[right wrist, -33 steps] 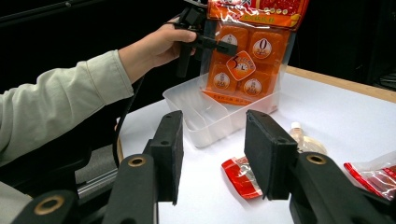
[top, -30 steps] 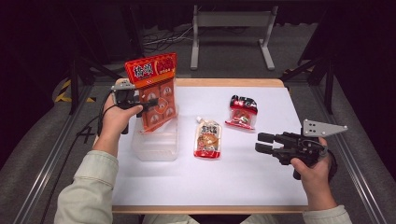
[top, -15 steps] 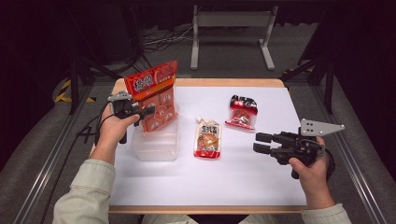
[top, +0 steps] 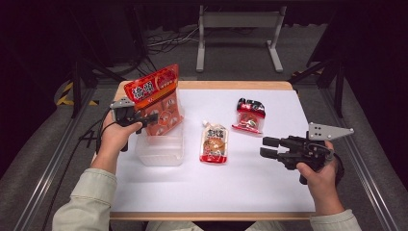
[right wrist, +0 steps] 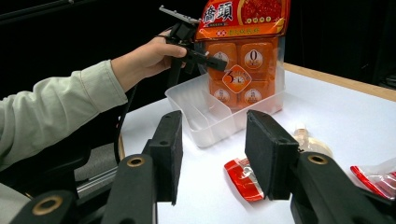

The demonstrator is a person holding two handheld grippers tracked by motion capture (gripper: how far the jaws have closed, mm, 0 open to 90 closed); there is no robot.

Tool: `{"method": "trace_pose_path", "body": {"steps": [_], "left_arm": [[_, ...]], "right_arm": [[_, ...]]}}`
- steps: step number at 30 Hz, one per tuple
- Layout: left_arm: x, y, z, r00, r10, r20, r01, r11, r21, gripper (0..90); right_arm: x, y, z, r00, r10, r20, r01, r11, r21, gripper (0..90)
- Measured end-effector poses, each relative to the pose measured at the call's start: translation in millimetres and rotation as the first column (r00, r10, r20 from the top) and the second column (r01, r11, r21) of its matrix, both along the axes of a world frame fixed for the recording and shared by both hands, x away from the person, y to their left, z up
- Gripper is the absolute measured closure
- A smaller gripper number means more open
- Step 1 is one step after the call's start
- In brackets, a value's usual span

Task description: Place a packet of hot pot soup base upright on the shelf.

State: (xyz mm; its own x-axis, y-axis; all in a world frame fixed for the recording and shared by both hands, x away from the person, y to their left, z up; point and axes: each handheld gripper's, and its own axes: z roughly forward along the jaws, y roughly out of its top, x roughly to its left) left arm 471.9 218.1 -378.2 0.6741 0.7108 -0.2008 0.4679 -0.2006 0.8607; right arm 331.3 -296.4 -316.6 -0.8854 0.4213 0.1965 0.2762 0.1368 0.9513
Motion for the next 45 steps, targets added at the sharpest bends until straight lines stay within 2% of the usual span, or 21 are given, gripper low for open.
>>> {"method": "trace_pose_path", "body": {"steps": [1,3,6,11,12,13,14,19,23,25,27,28,29,31,32,33,34,36,40,41,45], "left_arm": [[-1.0,1.4,1.4,0.9997,0.015,0.017,-0.015,0.9998,-0.012,61.9],[-3.6,4.2,5.3,0.9990,0.039,0.024,-0.038,0.9987,-0.034,46.7],[-10.8,7.9,12.1,0.9962,0.080,0.035,-0.079,0.9964,-0.030,26.8],[-24.7,12.9,22.4,0.9903,0.121,0.068,-0.119,0.9922,-0.039,15.0],[-29.5,14.8,25.9,0.9885,0.125,0.085,-0.123,0.9919,-0.033,15.0],[-38.9,17.8,30.9,0.9871,0.124,0.102,-0.121,0.9921,-0.036,13.5],[-38.9,17.8,30.9,0.9871,0.124,0.102,-0.121,0.9921,-0.036,13.1],[-68.4,29.4,39.1,0.9826,0.112,0.149,-0.112,0.9937,-0.006,13.7],[-87.0,36.9,38.2,0.9816,0.102,0.161,-0.102,0.9947,-0.012,13.9],[-103.2,41.1,37.2,0.9818,0.086,0.169,-0.083,0.9962,-0.027,13.8],[-117.7,42.7,34.5,0.9826,0.069,0.173,-0.065,0.9975,-0.029,13.7],[-117.7,42.7,34.5,0.9826,0.069,0.173,-0.065,0.9975,-0.029,13.8],[-130.7,43.7,31.2,0.9826,0.041,0.181,-0.035,0.9987,-0.037,14.1],[-138.0,43.3,28.0,0.9854,0.009,0.170,0.004,0.9972,-0.075,14.1],[-140.2,42.2,25.7,0.9891,-0.032,0.144,0.047,0.9939,-0.100,13.1],[-140.2,42.2,25.7,0.9891,-0.032,0.144,0.047,0.9939,-0.100,12.1],[-143.9,37.6,21.4,0.9883,-0.087,0.125,0.099,0.9903,-0.097,12.1],[-148.2,32.5,17.4,0.9861,-0.101,0.132,0.108,0.9931,-0.047,11.4],[-152.1,28.4,10.4,0.9841,-0.111,0.139,0.116,0.9927,-0.032,10.4],[-153.1,27.8,7.1,0.9854,-0.107,0.132,0.113,0.9928,-0.039,10.4],[-152.6,30.1,-2.2,0.9894,-0.086,0.116,0.087,0.9962,-0.001,9.6]], "right_arm": [[0.5,-0.1,-0.1,1.0000,-0.001,0.000,0.001,1.0000,-0.001,56.9],[2.0,0.3,-0.4,1.0000,-0.005,0.005,0.005,1.0000,-0.005,56.3],[4.7,2.1,-0.8,0.9999,-0.008,0.012,0.009,0.9998,-0.016,55.8],[8.0,4.4,-1.4,0.9993,-0.028,0.023,0.028,0.9992,-0.026,53.5],[8.7,4.6,-1.5,0.9988,-0.040,0.027,0.041,0.9988,-0.029,52.3],[9.3,3.8,-1.4,0.9953,-0.083,0.050,0.085,0.9954,-0.044,50.1],[9.2,2.6,-1.0,0.9932,-0.100,0.059,0.103,0.9934,-0.050,49.7],[11.5,-6.1,-1.7,0.9836,-0.162,0.079,0.167,0.9840,-0.063,50.2],[13.5,-9.1,-4.3,0.9769,-0.191,0.095,0.199,0.9768,-0.079,50.9],[15.7,-10.8,-6.4,0.9754,-0.200,0.093,0.208,0.9745,-0.085,51.7],[18.7,-12.5,-8.4,0.9696,-0.221,0.104,0.230,0.9694,-0.084,51.7],[18.7,-12.5,-8.4,0.9696,-0.221,0.104,0.230,0.9694,-0.084,51.7],[20.8,-13.1,-10.2,0.9731,-0.212,0.089,0.219,0.9724,-0.079,51.1],[21.3,-12.7,-12.2,0.9716,-0.215,0.100,0.223,0.9718,-0.077,50.9],[21.6,-12.5,-13.1,0.9699,-0.219,0.107,0.228,0.9701,-0.083,50.6],[22.2,-12.2,-14.1,0.9680,-0.224,0.113,0.235,0.9681,-0.088,50.4],[23.4,-12.1,-15.3,0.9659,-0.231,0.116,0.242,0.9661,-0.090,50.4],[25.6,-11.8,-17.0,0.9659,-0.234,0.111,0.244,0.9660,-0.086,50.0],[31.3,-10.6,-20.1,0.9644,-0.238,0.115,0.249,0.9642,-0.091,46.6],[33.6,-10.1,-21.2,0.9636,-0.241,0.116,0.252,0.9634,-0.091,45.8],[45.5,-7.5,-25.2,0.9624,-0.253,0.098,0.263,0.9599,-0.098,41.3]]}}
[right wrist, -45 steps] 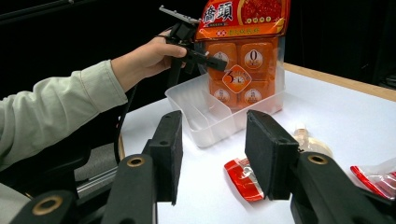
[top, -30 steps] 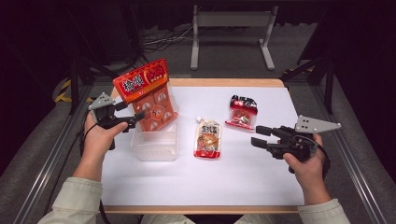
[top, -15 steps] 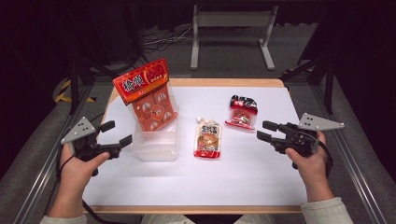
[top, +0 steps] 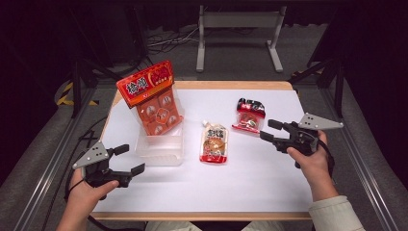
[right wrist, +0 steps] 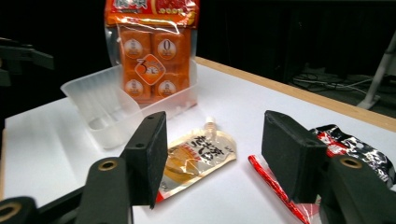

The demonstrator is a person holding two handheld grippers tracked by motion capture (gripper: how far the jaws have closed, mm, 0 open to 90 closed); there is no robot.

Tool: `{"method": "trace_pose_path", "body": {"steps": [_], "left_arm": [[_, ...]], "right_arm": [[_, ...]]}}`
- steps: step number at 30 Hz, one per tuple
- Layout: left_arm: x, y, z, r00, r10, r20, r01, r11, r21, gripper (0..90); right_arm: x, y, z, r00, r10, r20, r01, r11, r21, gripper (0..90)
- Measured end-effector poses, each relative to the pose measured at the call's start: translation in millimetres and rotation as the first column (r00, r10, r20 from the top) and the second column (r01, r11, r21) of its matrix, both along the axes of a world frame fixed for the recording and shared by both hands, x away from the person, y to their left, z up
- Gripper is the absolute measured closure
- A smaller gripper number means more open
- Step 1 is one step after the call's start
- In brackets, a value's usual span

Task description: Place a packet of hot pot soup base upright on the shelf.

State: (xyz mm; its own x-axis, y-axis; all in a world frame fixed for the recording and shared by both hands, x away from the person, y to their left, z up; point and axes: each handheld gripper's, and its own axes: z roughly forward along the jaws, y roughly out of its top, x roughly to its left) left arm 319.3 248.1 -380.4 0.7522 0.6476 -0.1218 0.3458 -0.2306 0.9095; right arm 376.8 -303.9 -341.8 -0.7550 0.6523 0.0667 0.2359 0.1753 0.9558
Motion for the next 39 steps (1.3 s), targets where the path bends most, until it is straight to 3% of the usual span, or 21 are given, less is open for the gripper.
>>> {"method": "trace_pose_path", "body": {"steps": [11,16,23,24,32,36,39], "left_arm": [[1.7,4.2,-7.2,0.9990,0.023,-0.038,-0.023,0.9997,0.002,6.9],[-0.1,8.3,-8.9,0.9979,0.060,-0.024,-0.060,0.9981,-0.011,5.1],[-4.3,12.5,-10.5,0.9964,0.080,-0.030,-0.081,0.9963,-0.028,5.5],[-6.5,15.4,-10.1,0.9946,0.094,-0.045,-0.095,0.9946,-0.040,6.7],[-7.9,20.0,-16.0,0.9918,0.125,-0.025,-0.126,0.9912,-0.040,8.5],[-5.7,19.3,-19.1,0.9922,0.122,-0.025,-0.123,0.9919,-0.033,8.5],[-4.6,18.3,-21.1,0.9919,0.123,-0.033,-0.124,0.9918,-0.030,8.4]], "right_arm": [[32.8,8.7,-6.4,0.9980,-0.048,-0.041,0.046,0.9979,-0.047,35.9],[53.7,9.0,-11.5,0.9930,-0.085,-0.082,0.080,0.9950,-0.060,34.8],[80.4,8.1,-15.2,0.9876,-0.121,-0.100,0.111,0.9886,-0.101,33.3],[93.1,5.6,-17.1,0.9818,-0.147,-0.121,0.134,0.9852,-0.107,33.3],[122.4,2.0,-23.7,0.9686,-0.202,-0.146,0.186,0.9762,-0.111,32.7],[137.0,-3.0,-33.1,0.9616,-0.241,-0.132,0.232,0.9697,-0.077,32.7],[141.2,-5.1,-37.2,0.9579,-0.255,-0.132,0.246,0.9659,-0.081,33.1]]}}
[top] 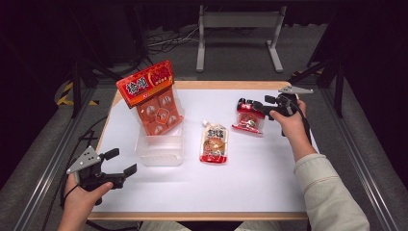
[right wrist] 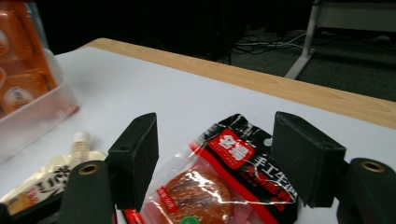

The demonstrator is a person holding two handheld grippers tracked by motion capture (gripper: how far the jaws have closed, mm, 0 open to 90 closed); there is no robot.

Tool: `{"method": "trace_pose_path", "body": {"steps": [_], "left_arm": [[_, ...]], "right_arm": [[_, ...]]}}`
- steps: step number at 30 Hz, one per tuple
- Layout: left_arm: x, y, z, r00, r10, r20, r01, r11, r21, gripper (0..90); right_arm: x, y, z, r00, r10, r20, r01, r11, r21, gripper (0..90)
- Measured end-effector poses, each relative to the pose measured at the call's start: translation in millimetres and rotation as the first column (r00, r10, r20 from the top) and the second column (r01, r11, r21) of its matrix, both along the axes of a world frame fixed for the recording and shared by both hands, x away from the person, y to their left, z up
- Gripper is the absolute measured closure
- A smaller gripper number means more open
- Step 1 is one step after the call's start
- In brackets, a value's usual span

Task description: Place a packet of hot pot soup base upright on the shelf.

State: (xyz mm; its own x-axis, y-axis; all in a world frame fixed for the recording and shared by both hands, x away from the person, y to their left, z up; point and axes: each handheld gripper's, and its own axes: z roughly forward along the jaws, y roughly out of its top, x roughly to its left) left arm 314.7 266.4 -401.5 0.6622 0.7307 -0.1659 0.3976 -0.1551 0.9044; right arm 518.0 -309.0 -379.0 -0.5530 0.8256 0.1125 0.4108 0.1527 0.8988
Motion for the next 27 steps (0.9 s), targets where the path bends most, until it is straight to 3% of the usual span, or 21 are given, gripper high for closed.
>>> {"method": "trace_pose_path", "body": {"steps": [8,19,27], "left_arm": [[4.3,0.6,-4.0,1.0000,-0.001,-0.001,0.001,1.0000,0.006,8.1],[8.9,4.1,-11.1,0.9995,0.013,-0.027,-0.013,0.9999,0.007,8.4],[7.3,3.5,-10.8,0.9996,0.010,-0.026,-0.010,0.9999,0.007,8.4]], "right_arm": [[20.0,-8.0,-15.9,0.9977,-0.047,-0.048,0.045,0.9979,-0.048,33.1],[45.9,-4.9,-31.4,0.9934,-0.073,-0.089,0.063,0.9925,-0.105,31.1],[52.8,-7.6,-46.4,0.9832,-0.100,-0.153,0.080,0.9879,-0.133,29.7]]}}
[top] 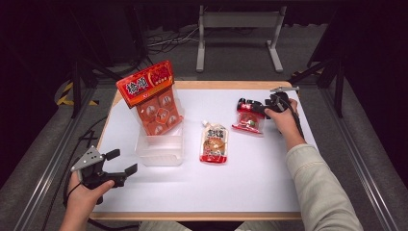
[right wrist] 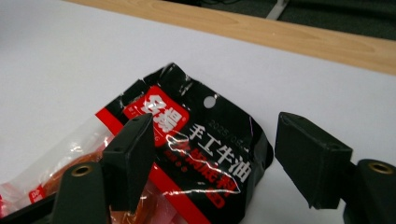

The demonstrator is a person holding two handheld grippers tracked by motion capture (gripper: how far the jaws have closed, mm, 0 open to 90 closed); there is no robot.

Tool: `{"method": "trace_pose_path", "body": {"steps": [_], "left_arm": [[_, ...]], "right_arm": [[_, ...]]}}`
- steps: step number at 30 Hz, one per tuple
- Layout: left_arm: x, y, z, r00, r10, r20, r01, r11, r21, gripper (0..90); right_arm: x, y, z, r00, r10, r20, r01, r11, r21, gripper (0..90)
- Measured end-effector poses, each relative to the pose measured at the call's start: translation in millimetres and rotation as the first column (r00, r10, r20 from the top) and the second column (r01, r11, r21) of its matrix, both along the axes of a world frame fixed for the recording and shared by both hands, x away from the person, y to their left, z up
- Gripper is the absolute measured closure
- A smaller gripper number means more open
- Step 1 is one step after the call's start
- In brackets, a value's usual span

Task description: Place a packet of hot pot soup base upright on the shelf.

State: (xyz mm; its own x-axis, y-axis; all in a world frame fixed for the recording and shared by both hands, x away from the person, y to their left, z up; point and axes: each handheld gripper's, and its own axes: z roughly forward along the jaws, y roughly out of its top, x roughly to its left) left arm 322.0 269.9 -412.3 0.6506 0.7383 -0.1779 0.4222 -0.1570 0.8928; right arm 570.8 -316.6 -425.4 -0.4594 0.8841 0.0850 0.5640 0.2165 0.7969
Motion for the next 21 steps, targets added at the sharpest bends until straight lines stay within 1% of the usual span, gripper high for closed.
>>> {"method": "trace_pose_path", "body": {"steps": [2,4,7,9,12,15,18,21], "left_arm": [[0.0,0.0,0.4,1.0000,0.001,0.001,-0.001,1.0000,0.005,8.7],[0.4,0.2,-0.1,1.0000,0.006,-0.004,-0.006,0.9999,0.012,8.9],[0.7,-0.3,-1.5,0.9999,0.006,-0.009,-0.006,0.9999,0.010,9.0],[0.9,-0.5,-1.5,1.0000,0.003,-0.009,-0.003,1.0000,0.009,9.0],[0.8,-0.5,-1.5,1.0000,0.003,-0.009,-0.003,1.0000,0.008,9.0],[1.1,0.2,-2.4,1.0000,0.004,-0.005,-0.004,0.9999,0.014,9.2],[1.1,0.1,-3.3,0.9999,0.008,-0.012,-0.008,1.0000,0.006,9.2],[1.2,0.2,-3.4,0.9999,0.009,-0.014,-0.009,0.9999,0.005,9.2]], "right_arm": [[0.2,0.2,-1.6,0.9999,0.001,-0.012,-0.001,0.9999,-0.011,29.5],[0.5,0.8,-2.2,0.9999,0.001,-0.010,-0.001,0.9998,-0.018,29.5],[1.2,2.5,-3.3,0.9999,0.000,-0.012,0.000,0.9999,-0.016,29.4],[2.0,3.7,-5.7,0.9998,-0.003,-0.020,0.002,0.9998,-0.021,29.3],[2.4,6.3,-9.6,0.9992,0.000,-0.039,-0.001,0.9999,-0.014,29.2],[2.7,7.9,-10.1,0.9994,-0.004,-0.035,0.003,0.9999,-0.016,28.6],[3.2,8.4,-10.7,0.9989,-0.023,-0.042,0.022,0.9996,-0.015,27.1],[4.2,7.1,-13.4,0.9959,-0.054,-0.073,0.056,0.9983,0.017,26.5]]}}
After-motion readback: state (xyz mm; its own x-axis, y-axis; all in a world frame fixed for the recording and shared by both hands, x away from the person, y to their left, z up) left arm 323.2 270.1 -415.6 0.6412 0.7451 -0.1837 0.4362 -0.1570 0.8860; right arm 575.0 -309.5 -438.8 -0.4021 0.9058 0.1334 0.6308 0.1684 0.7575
